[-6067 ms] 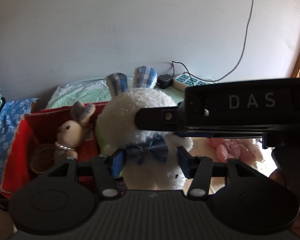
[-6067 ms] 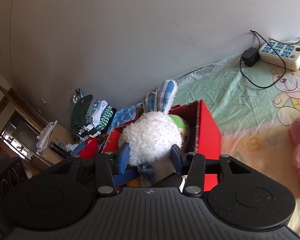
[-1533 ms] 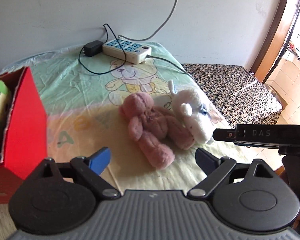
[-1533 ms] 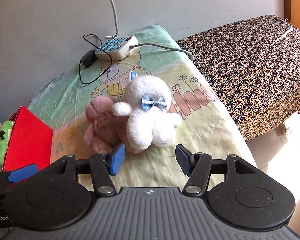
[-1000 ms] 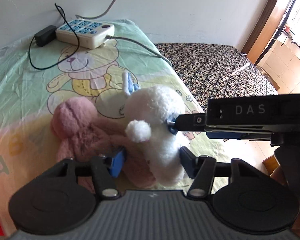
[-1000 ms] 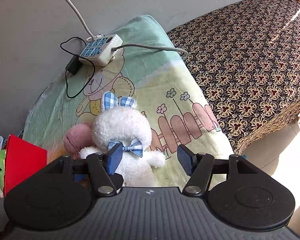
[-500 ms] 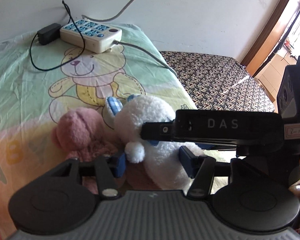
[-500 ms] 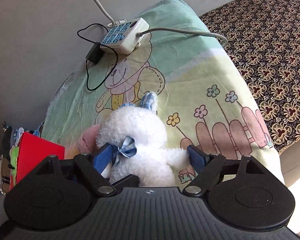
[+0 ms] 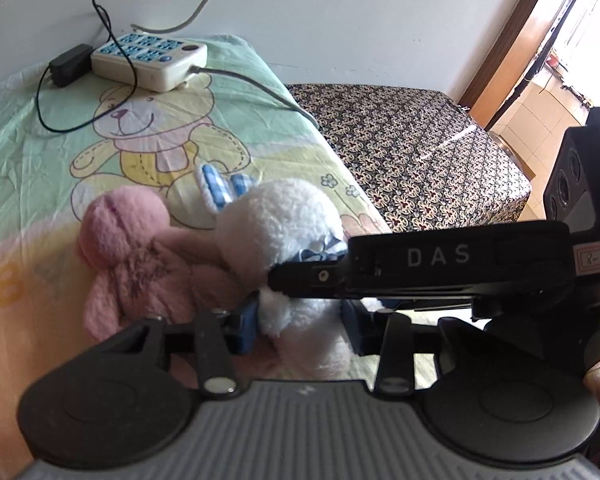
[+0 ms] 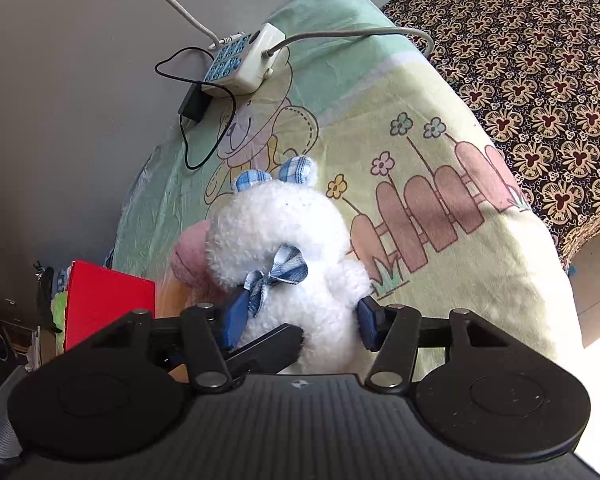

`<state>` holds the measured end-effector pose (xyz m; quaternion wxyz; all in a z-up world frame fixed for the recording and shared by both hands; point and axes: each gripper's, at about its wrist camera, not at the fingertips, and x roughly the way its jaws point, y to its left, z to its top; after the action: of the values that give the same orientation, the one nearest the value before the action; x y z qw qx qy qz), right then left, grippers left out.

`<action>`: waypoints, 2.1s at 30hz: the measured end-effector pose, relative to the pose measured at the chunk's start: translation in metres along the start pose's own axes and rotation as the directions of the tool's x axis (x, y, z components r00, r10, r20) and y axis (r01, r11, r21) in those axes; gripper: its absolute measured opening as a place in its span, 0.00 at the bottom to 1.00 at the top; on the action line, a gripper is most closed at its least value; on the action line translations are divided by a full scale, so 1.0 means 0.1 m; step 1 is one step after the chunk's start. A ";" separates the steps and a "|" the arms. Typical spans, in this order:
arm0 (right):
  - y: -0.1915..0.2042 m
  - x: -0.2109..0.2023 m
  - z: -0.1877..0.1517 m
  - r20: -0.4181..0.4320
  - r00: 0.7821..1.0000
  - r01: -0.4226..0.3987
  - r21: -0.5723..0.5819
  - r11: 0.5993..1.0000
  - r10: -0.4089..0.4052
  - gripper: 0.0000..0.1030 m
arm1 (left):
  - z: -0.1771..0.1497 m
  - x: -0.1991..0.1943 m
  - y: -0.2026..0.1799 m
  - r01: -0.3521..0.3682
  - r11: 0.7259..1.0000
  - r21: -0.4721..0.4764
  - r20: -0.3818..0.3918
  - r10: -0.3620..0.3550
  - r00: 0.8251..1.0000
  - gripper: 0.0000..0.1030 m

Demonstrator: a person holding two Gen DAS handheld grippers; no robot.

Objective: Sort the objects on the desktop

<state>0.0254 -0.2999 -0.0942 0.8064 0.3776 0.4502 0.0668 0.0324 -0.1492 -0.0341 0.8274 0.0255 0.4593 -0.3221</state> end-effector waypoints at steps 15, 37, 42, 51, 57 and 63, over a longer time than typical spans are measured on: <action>0.75 -0.55 -0.41 0.169 0.984 -0.033 -0.104 0.994 0.051 0.52 | -0.16 -1.03 -0.01 0.002 0.999 0.052 0.198 -0.012 0.980 0.38; 2.76 0.09 -1.25 0.123 0.950 -0.246 -0.274 0.930 0.287 0.52 | -0.79 -2.87 1.47 -0.224 0.973 -0.059 0.406 0.229 0.885 0.38; 3.14 0.37 -1.43 0.084 0.947 -0.272 -0.307 0.912 0.311 0.52 | -0.90 -3.10 1.85 -0.273 0.956 -0.106 0.409 0.292 0.865 0.38; 3.38 0.89 -1.61 0.008 0.965 -0.252 -0.261 0.932 0.264 0.52 | -0.97 -3.07 2.43 -0.268 0.951 -0.153 0.313 0.304 0.900 0.38; 3.29 1.08 -1.57 -0.001 0.983 -0.178 -0.193 0.965 0.181 0.52 | -0.90 -2.89 2.51 -0.230 0.963 -0.142 0.256 0.260 0.931 0.39; 3.19 1.00 -1.51 0.063 0.988 -0.128 -0.188 0.974 0.142 0.53 | -0.76 -2.72 2.43 -0.195 0.976 -0.093 0.258 0.213 0.942 0.39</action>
<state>0.0403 0.0529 0.0048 0.8479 0.3336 0.3845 0.1482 0.0104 0.2075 0.0711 0.9109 0.0019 0.3491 -0.2199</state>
